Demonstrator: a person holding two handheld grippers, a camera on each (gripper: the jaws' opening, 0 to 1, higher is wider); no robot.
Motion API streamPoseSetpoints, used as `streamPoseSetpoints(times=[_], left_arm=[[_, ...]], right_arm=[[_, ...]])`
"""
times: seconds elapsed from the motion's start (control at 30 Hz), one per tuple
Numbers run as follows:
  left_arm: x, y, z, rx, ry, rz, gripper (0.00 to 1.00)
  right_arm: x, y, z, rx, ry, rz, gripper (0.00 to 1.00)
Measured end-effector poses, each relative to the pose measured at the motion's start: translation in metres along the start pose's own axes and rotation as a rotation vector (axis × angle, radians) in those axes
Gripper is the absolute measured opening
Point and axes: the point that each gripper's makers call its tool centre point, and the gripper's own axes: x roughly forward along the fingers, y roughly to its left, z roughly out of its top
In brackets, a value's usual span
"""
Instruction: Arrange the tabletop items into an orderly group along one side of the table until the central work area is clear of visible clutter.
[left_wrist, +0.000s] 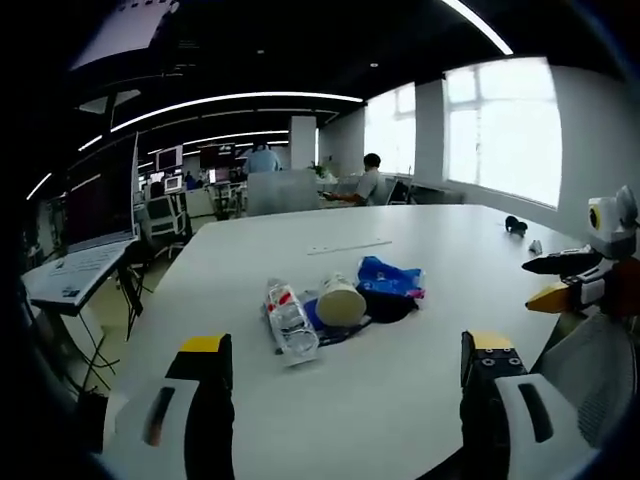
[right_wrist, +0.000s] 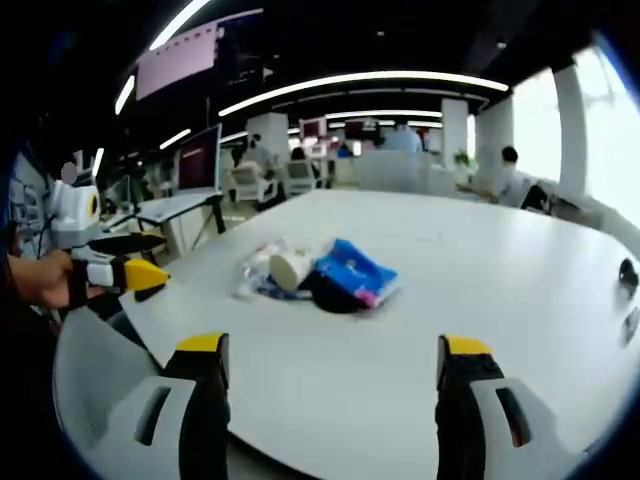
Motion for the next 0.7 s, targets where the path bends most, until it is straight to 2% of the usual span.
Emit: streamPoseSetpoints(times=[0.37, 0.57, 0.7], left_arm=[[0.0, -0.0026, -0.0049, 0.016, 0.013, -0.011, 0.93], [0.0006, -0.0052, -0.0084, 0.012, 0.022, -0.016, 0.93], [0.0002, -0.0051, -0.0095, 0.013, 0.025, -0.015, 0.93]], right_arm=[[-0.0002, -0.0001, -0.0006, 0.001, 0.003, 0.0, 0.82], [-0.0017, -0.0064, -0.0002, 0.056, -0.006, -0.015, 0.82], [-0.0011, -0.0044, -0.0007, 0.057, -0.005, -0.011, 0.82]])
